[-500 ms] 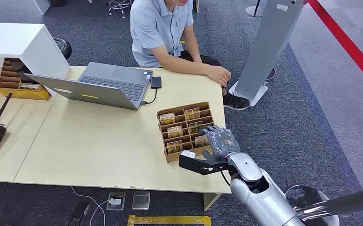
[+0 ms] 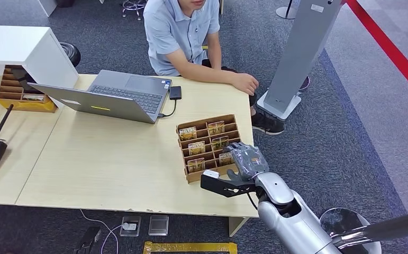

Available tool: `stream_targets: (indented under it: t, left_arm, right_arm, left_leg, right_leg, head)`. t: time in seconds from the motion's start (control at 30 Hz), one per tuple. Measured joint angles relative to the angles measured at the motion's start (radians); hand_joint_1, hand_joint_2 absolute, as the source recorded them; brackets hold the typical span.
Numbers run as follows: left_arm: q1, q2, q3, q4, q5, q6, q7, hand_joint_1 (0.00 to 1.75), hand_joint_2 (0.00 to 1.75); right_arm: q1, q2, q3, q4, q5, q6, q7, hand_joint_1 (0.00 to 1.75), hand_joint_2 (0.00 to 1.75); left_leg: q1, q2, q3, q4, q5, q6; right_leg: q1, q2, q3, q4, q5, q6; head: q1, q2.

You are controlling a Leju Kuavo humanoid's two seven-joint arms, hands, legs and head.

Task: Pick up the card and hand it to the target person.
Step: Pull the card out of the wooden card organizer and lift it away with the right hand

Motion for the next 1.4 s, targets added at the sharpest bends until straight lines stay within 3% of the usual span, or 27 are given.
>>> stream_targets:
  t: [0.2, 0.3, 0.43, 0.7, 0.83, 0.97, 1.4]
  left_arm:
    - [0.000, 0.000, 0.000, 0.000, -0.004, 0.000, 0.000, 0.00, 0.00]
    - [0.000, 0.000, 0.000, 0.000, -0.006, 0.000, 0.000, 0.00, 0.00]
    - [0.000, 0.000, 0.000, 0.000, -0.007, 0.000, 0.000, 0.00, 0.00]
    - [0.000, 0.001, 0.001, 0.000, -0.013, 0.000, 0.000, 0.00, 0.00]
    - [0.000, 0.001, 0.001, 0.000, -0.014, 0.000, 0.000, 0.00, 0.00]
    - [0.000, 0.001, 0.001, 0.000, -0.015, 0.000, -0.001, 0.00, 1.75]
    - [0.000, 0.001, 0.002, 0.000, -0.035, -0.017, -0.020, 0.00, 1.75]
  right_arm:
    - [-0.001, 0.002, 0.000, 0.004, -0.003, -0.003, 0.000, 1.02, 1.75]
    - [-0.001, 0.002, 0.000, 0.006, -0.006, -0.003, 0.000, 1.02, 1.75]
    - [-0.001, 0.002, 0.000, 0.008, -0.007, -0.003, 0.000, 1.27, 1.75]
    - [-0.002, 0.003, 0.000, 0.012, -0.007, -0.003, -0.001, 1.35, 1.75]
    - [-0.004, 0.004, 0.000, 0.014, -0.007, -0.003, -0.001, 1.48, 1.75]
    - [-0.006, 0.006, 0.000, 0.016, -0.007, -0.004, -0.002, 1.55, 1.75]
    - [-0.017, 0.008, -0.002, 0.019, -0.058, -0.002, -0.013, 1.55, 1.75]
  left_leg:
    - [0.000, 0.000, 0.000, 0.000, 0.000, 0.000]
    - [0.000, 0.000, 0.000, 0.000, 0.000, 0.000]
    - [0.000, 0.000, 0.000, 0.000, 0.000, 0.000]
    - [0.000, 0.000, 0.000, 0.000, 0.000, 0.000]
    - [0.000, 0.000, 0.000, 0.000, 0.000, 0.000]
    - [0.000, 0.000, 0.000, 0.000, 0.000, 0.000]
    - [0.000, 0.000, 0.000, 0.000, 0.000, 0.000]
  right_leg:
    - [0.000, 0.000, 0.000, 0.000, 0.000, 0.000]
    - [0.000, 0.000, 0.000, 0.000, 0.000, 0.000]
    - [0.000, 0.000, 0.000, 0.000, 0.000, 0.000]
    - [0.000, 0.000, 0.000, 0.000, 0.000, 0.000]
    - [0.000, 0.000, 0.000, 0.000, 0.000, 0.000]
    - [0.000, 0.000, 0.000, 0.000, 0.000, 0.000]
    - [0.000, 0.000, 0.000, 0.000, 0.000, 0.000]
  head:
    - [0.000, 0.000]
    - [0.000, 0.000]
    - [0.000, 0.000]
    - [0.000, 0.000]
    - [0.000, 0.000]
    - [0.000, 0.000]
    - [0.000, 0.000]
